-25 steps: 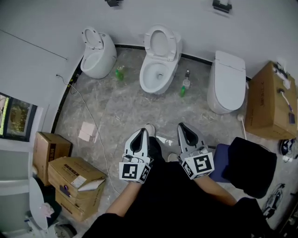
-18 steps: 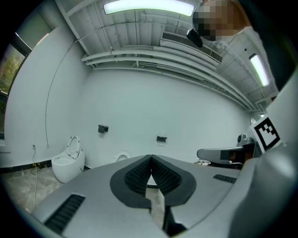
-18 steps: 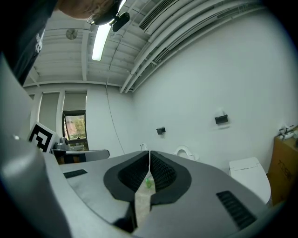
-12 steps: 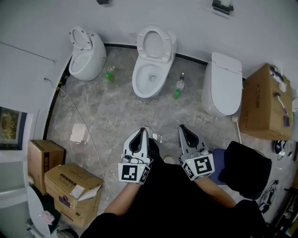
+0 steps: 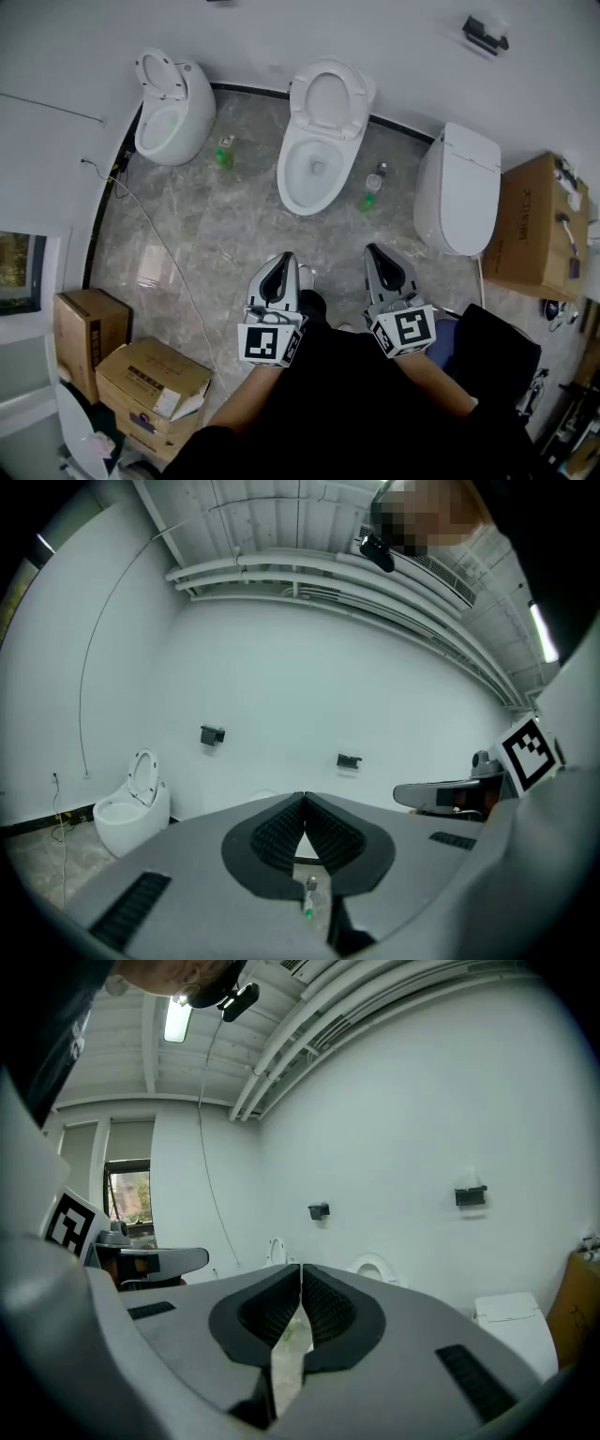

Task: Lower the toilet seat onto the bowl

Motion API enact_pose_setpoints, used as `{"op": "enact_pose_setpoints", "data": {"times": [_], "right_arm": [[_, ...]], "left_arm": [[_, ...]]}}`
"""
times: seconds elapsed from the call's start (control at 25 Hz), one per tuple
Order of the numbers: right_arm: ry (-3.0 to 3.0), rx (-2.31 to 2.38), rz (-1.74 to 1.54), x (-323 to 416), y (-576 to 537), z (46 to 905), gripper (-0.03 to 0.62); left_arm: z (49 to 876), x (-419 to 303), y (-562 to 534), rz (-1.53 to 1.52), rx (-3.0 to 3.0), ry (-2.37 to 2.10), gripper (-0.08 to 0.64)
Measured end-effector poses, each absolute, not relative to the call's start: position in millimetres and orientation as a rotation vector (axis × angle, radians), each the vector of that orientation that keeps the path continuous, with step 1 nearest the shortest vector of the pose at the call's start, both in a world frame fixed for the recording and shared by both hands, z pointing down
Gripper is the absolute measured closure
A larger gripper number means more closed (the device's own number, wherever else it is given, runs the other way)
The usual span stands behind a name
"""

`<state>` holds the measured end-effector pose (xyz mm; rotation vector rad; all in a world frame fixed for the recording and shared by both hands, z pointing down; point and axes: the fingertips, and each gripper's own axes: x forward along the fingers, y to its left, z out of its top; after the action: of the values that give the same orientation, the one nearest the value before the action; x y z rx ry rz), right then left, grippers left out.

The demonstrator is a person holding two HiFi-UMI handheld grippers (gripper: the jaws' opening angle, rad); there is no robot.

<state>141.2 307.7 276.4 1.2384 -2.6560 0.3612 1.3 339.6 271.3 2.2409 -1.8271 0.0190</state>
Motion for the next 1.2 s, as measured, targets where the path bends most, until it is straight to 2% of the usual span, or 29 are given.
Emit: {"op": "enact_pose_setpoints", "data": {"times": [0.2,0.56,1.2], "right_arm": [[-2.648,1.223,0.347,85,257,277,0.560],[-2.632,1.221,0.321,9,200,279,0.561],[-2.562,1.296,0.290,-14,158,279,0.561]], "left_arm": [[279,-58,299,0.006,2.202,-1.822,0.545],[283,-115,236,-0.008,2.277,-1.768,0.545],[287,-148,197,-0.040,2.315,-1.732,0.545]]}}
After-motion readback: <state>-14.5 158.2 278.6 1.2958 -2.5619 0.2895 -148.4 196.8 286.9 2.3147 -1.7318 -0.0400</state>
